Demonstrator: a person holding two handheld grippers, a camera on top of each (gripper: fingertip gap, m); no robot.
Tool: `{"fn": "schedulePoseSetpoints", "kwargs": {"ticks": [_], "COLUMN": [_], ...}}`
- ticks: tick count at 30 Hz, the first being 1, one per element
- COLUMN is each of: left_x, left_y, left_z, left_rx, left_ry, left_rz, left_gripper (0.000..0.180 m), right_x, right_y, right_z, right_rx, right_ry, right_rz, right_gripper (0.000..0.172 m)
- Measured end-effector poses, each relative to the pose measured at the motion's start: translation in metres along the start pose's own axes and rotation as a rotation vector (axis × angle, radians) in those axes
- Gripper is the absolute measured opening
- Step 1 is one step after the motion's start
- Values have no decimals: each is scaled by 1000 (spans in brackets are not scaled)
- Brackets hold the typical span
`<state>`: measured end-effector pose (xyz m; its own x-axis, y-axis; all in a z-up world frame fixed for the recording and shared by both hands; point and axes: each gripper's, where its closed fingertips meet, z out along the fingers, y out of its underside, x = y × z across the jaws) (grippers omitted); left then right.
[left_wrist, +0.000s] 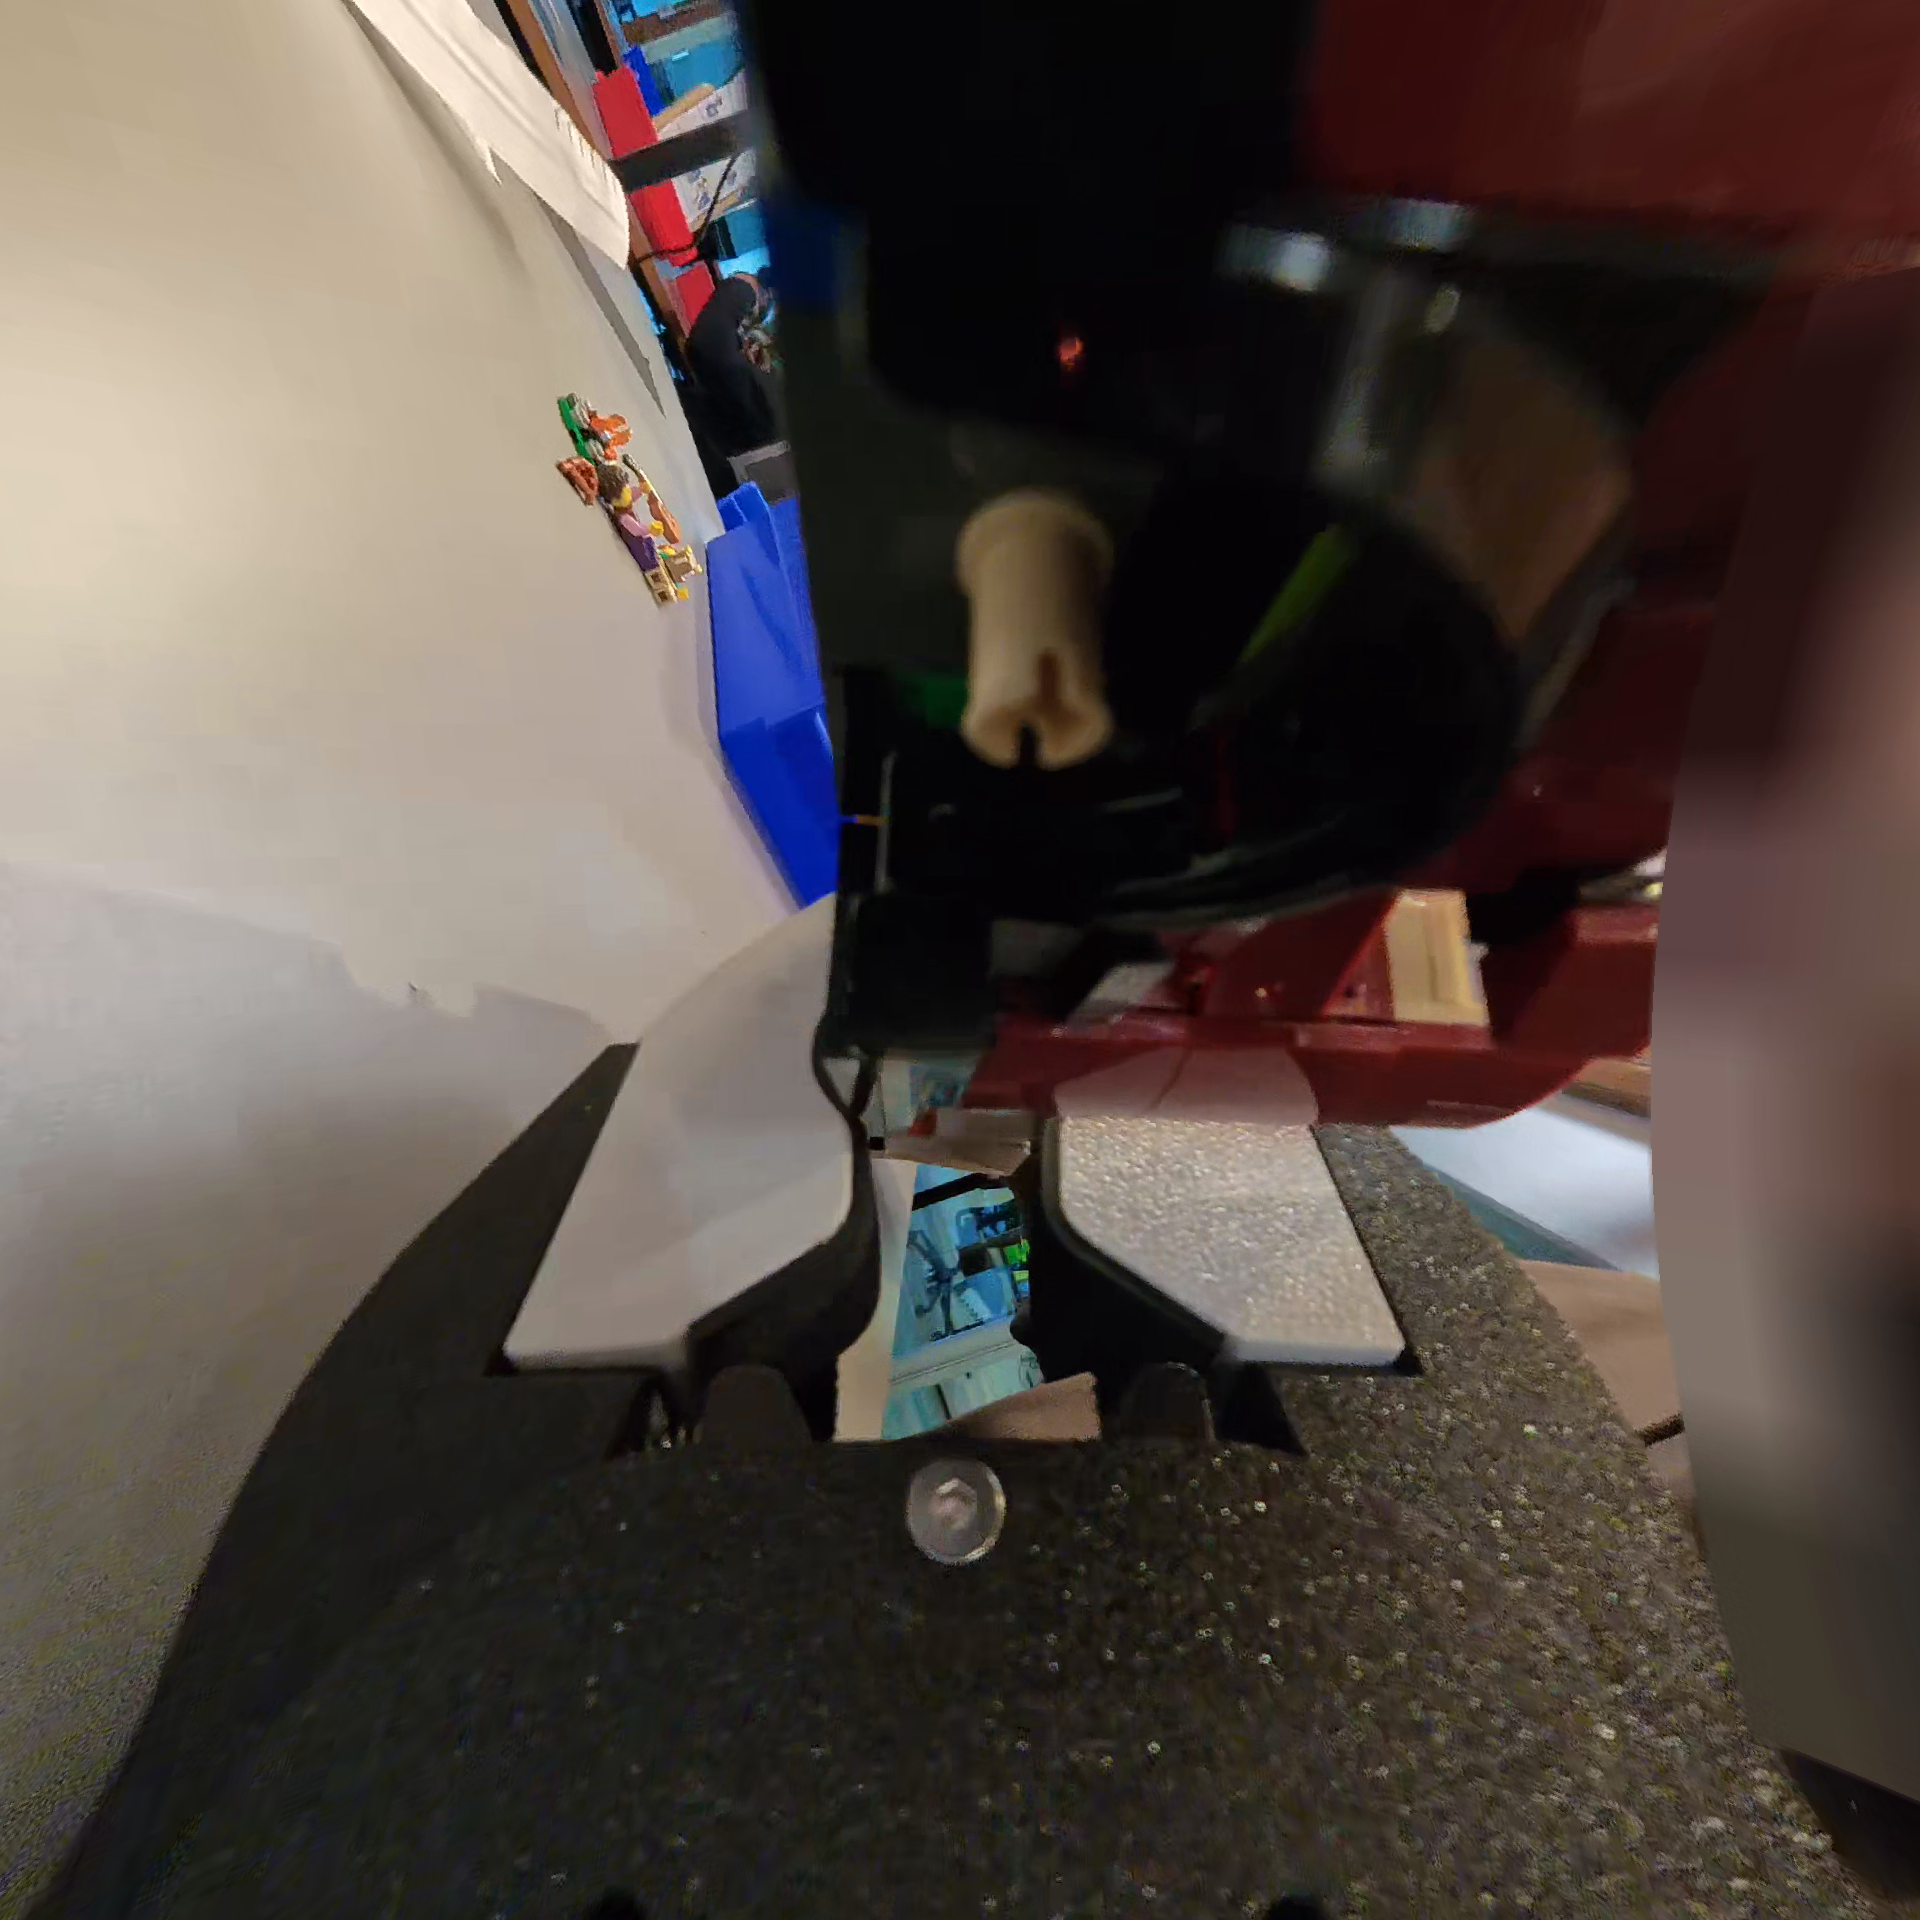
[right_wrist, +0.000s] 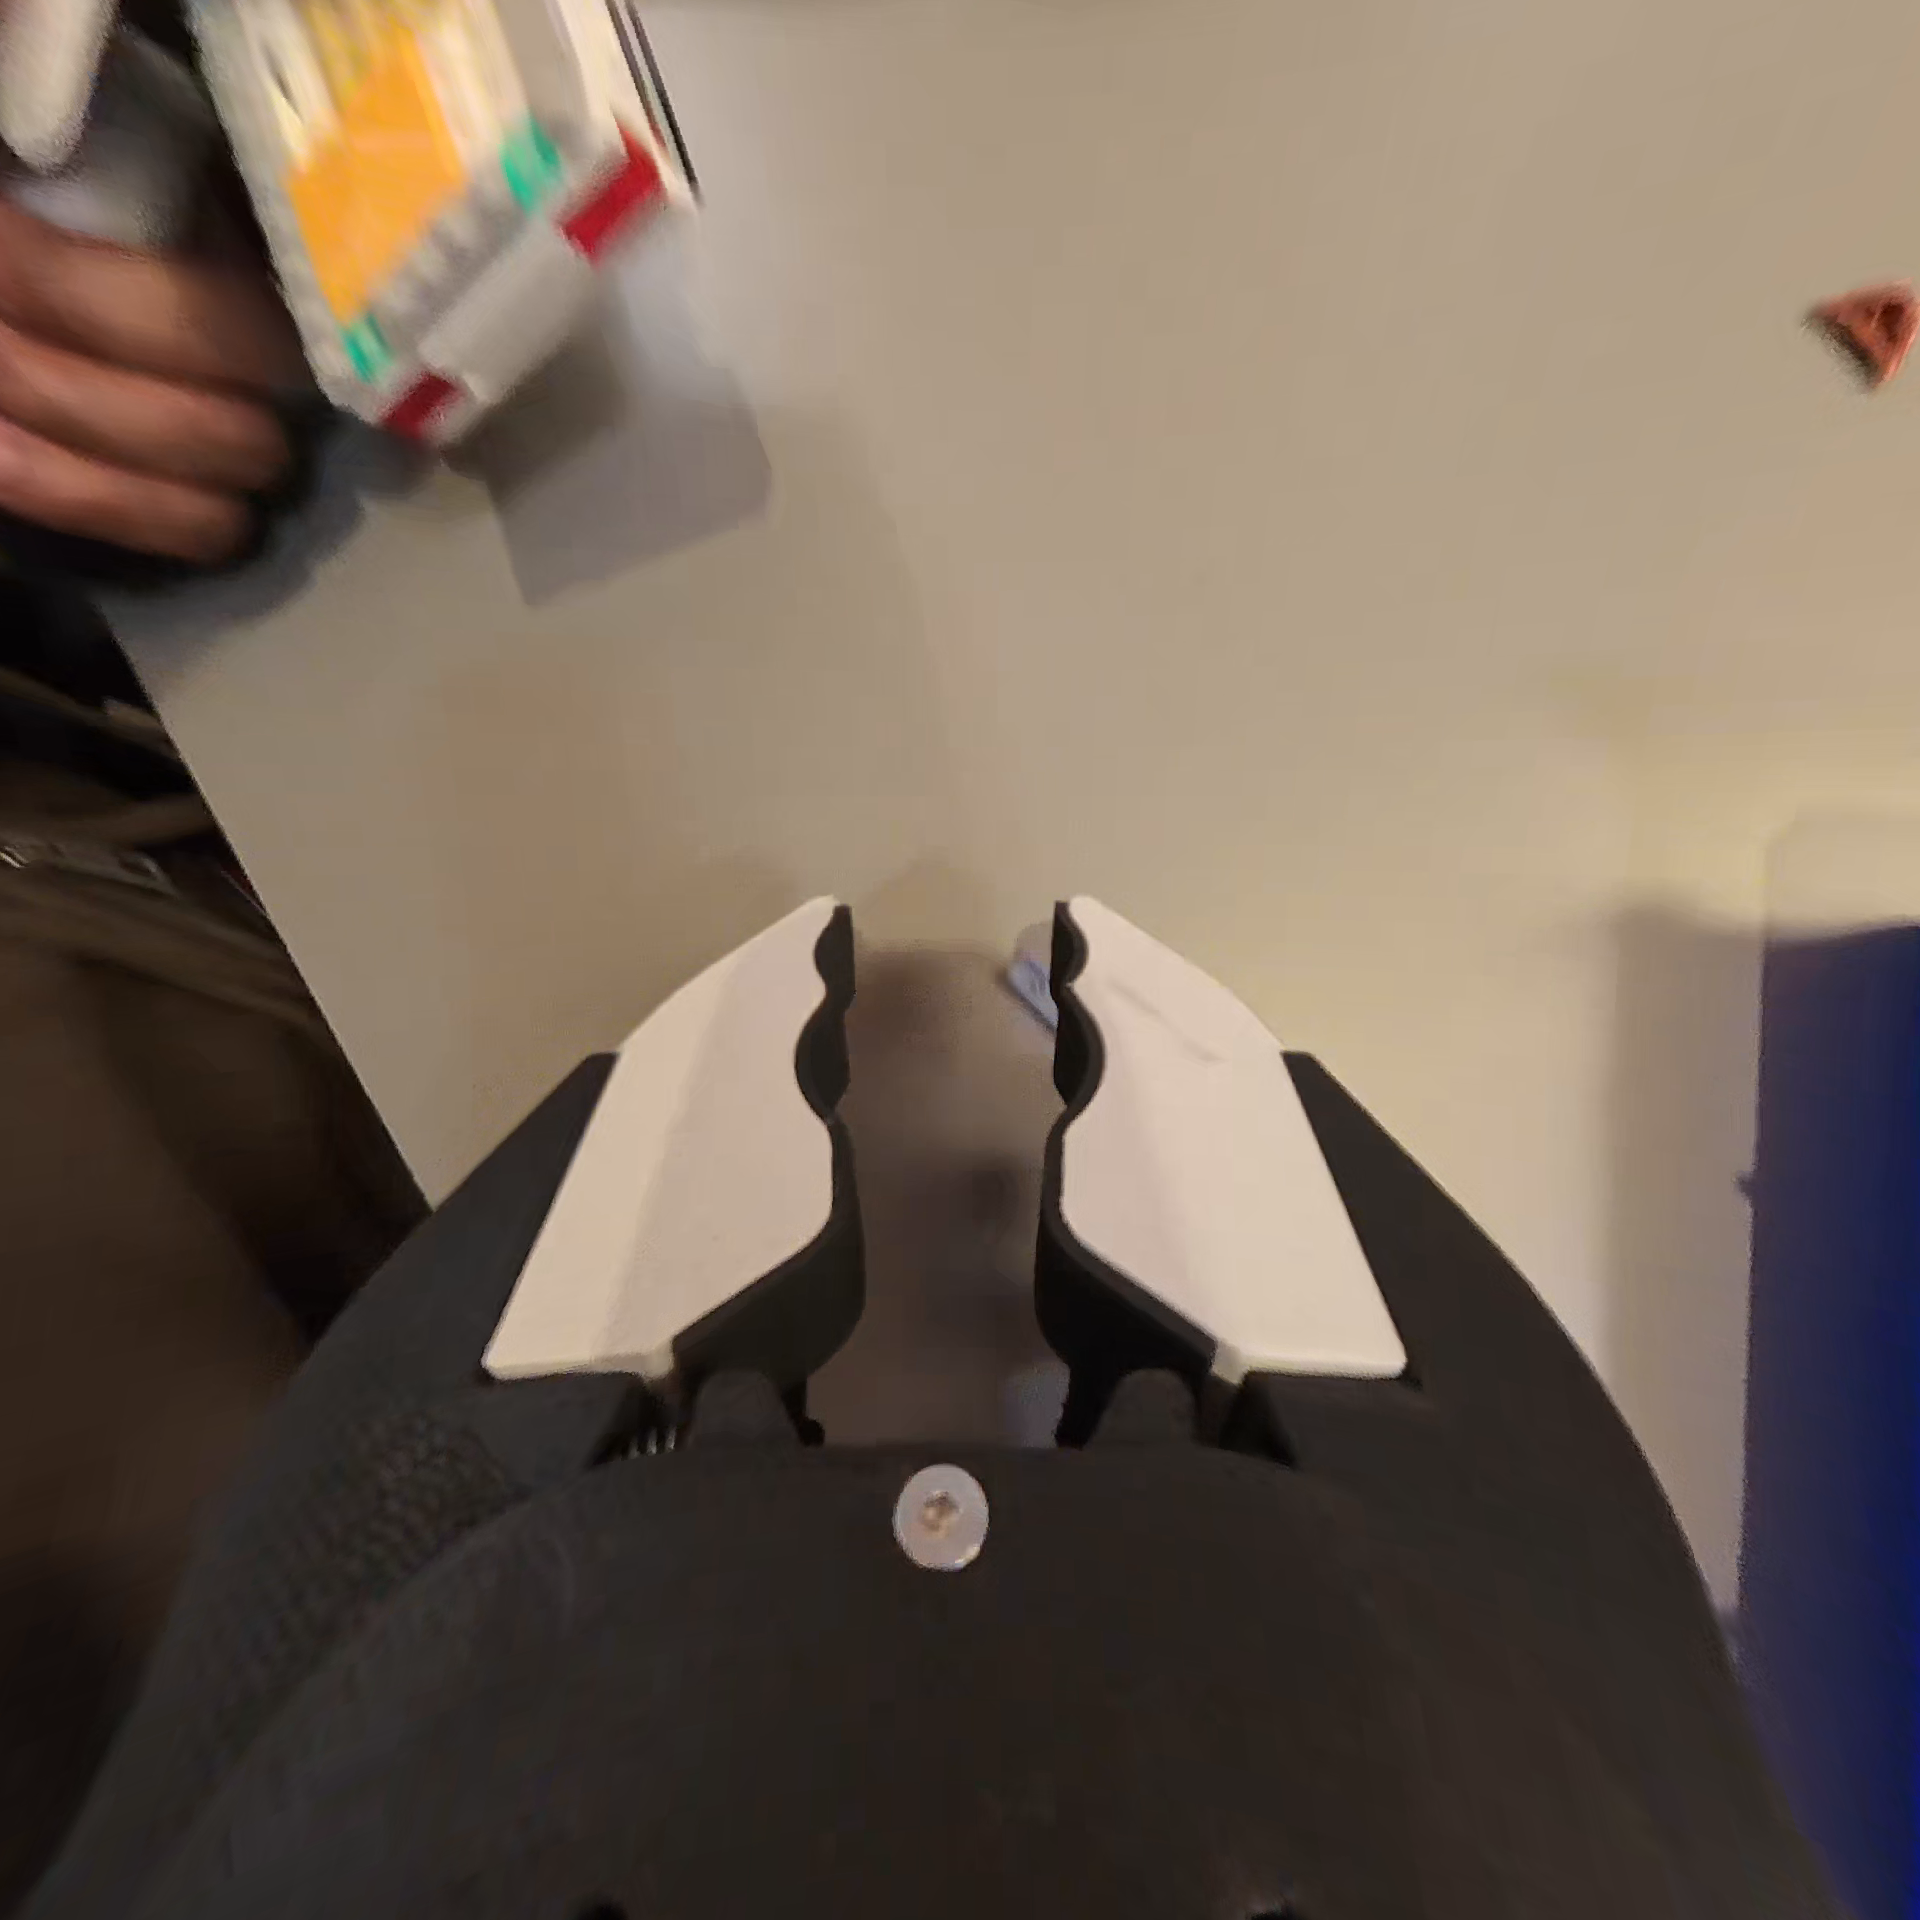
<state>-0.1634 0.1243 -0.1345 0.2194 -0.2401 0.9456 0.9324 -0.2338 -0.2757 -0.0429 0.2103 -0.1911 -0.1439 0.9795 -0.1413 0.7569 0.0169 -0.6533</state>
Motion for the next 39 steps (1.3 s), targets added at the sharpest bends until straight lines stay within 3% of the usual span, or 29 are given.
{"fn": "schedulePoseSetpoints", "kwargs": {"ticks": [5,19,28,39], "left_x": [3,2,5,-6], "left_y": [0,39,42,21], "left_z": [-3,18,19,41], "left_rx": [18,-53,-73,-104], "left_ry": [18,42,69,33], "left_rz": [4,-126,-117,-81], "left_gripper": [29,31,30,31], "right_x": [10,21,16,26], "right_y": [34,30,31,24], "right_z": [-9,5,6,13], "right_rx": [-117,15,52,28], "right_ry": [93,111,64,53], "right_rz": [23,43,-9,-96], "right_gripper": [36,44,52,51]}}
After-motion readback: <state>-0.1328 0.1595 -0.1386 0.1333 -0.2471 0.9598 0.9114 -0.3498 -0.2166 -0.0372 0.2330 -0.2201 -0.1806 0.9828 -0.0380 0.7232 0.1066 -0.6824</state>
